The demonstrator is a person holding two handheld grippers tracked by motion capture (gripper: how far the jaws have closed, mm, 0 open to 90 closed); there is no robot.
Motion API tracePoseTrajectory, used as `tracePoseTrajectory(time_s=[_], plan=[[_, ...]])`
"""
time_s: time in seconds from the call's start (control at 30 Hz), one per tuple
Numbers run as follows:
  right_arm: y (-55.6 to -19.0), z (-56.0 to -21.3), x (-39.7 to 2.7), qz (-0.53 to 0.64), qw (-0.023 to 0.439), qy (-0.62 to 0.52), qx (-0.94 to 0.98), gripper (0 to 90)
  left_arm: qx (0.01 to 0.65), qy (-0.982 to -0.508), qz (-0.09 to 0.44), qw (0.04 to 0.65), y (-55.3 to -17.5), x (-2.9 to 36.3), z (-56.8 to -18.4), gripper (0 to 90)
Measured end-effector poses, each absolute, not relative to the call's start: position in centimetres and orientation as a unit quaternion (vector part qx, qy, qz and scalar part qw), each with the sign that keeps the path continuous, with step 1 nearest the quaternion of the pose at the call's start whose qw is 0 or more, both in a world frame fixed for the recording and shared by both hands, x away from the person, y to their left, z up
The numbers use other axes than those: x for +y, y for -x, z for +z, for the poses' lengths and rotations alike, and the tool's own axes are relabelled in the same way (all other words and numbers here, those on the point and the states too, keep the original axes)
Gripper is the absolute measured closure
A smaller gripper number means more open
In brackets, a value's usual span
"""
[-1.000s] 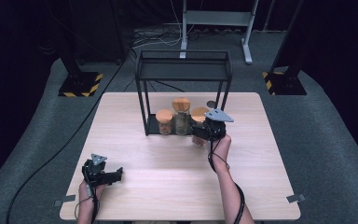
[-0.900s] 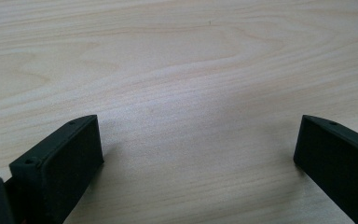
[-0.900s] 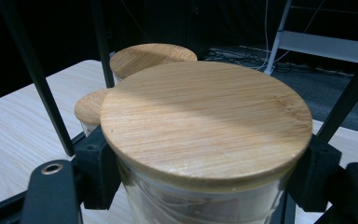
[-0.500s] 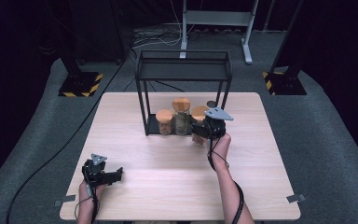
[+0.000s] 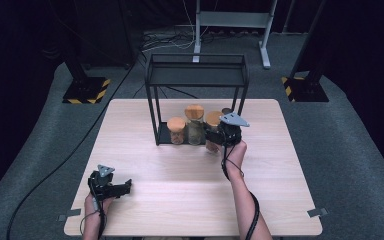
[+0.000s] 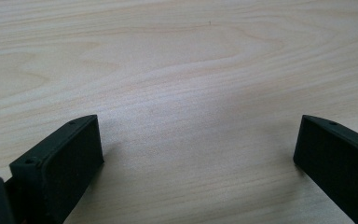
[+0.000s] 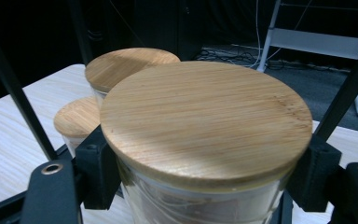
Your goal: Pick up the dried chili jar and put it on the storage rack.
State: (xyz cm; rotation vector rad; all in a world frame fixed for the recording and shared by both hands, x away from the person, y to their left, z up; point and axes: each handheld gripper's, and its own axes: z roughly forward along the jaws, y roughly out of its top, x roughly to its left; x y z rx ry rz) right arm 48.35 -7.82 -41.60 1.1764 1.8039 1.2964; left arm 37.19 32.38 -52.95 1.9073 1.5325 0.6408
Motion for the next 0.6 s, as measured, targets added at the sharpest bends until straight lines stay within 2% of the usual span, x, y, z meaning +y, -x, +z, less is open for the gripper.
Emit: tracePoseTrajectory(time_s=[0.6], plan=[[-49.22, -41.94, -7.83, 0.486, 0.319, -0.455, 0.675, 24.6, 0.578, -0.719, 0.241, 0.302, -37.18, 32.37, -52.95, 0.5]])
